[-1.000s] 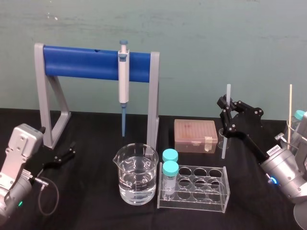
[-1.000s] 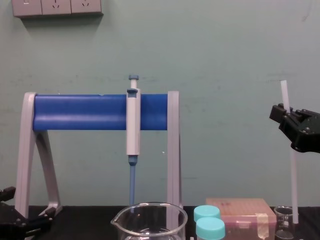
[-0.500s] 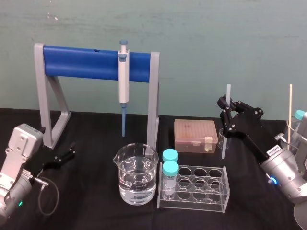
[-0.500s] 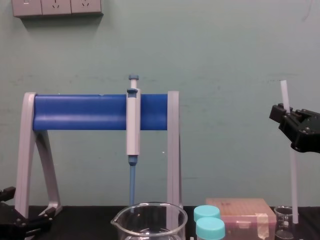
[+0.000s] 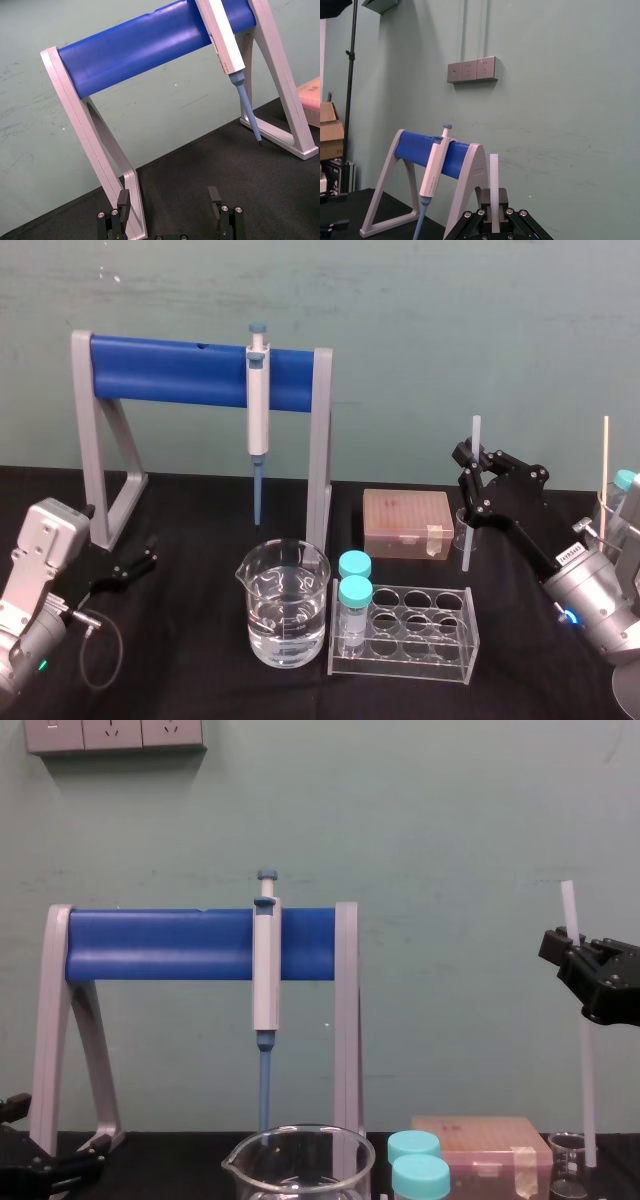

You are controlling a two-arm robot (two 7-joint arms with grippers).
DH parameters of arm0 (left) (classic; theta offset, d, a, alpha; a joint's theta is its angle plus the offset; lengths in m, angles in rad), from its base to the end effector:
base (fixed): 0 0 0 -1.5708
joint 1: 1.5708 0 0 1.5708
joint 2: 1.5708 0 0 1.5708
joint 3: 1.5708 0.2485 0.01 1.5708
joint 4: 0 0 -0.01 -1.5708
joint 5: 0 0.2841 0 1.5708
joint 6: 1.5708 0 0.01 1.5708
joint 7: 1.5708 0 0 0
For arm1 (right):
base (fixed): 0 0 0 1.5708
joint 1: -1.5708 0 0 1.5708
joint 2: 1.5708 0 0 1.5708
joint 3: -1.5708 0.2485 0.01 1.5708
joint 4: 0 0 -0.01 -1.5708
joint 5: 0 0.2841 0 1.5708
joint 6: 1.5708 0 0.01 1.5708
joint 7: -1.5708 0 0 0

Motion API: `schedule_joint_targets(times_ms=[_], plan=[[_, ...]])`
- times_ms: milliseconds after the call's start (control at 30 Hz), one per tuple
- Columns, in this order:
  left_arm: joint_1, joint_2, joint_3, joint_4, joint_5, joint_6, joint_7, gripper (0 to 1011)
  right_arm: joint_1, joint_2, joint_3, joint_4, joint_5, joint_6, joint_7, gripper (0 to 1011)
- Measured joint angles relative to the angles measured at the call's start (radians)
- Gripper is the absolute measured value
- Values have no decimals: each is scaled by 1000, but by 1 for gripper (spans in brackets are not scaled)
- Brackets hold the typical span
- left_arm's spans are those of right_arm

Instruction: Pick up the stirring rod with one hand, then place it down.

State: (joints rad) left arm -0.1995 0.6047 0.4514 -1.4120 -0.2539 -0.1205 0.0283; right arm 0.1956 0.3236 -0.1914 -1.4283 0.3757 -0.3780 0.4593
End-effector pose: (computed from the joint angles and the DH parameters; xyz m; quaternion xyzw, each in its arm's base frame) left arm 0.3280 0.0656 -0.2641 0.1415 -0.1325 0.5799 0.7913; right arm 0.3468 -0.0416 -0.2361 0.1191 -0.1446 -0.4634 0.8661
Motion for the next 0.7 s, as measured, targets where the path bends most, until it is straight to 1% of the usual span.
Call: schedule_joint_targets(times_ms=[700], plan=[[0,0,0,0,0,0,0,1000,0,0,0,0,0,0,0,72]])
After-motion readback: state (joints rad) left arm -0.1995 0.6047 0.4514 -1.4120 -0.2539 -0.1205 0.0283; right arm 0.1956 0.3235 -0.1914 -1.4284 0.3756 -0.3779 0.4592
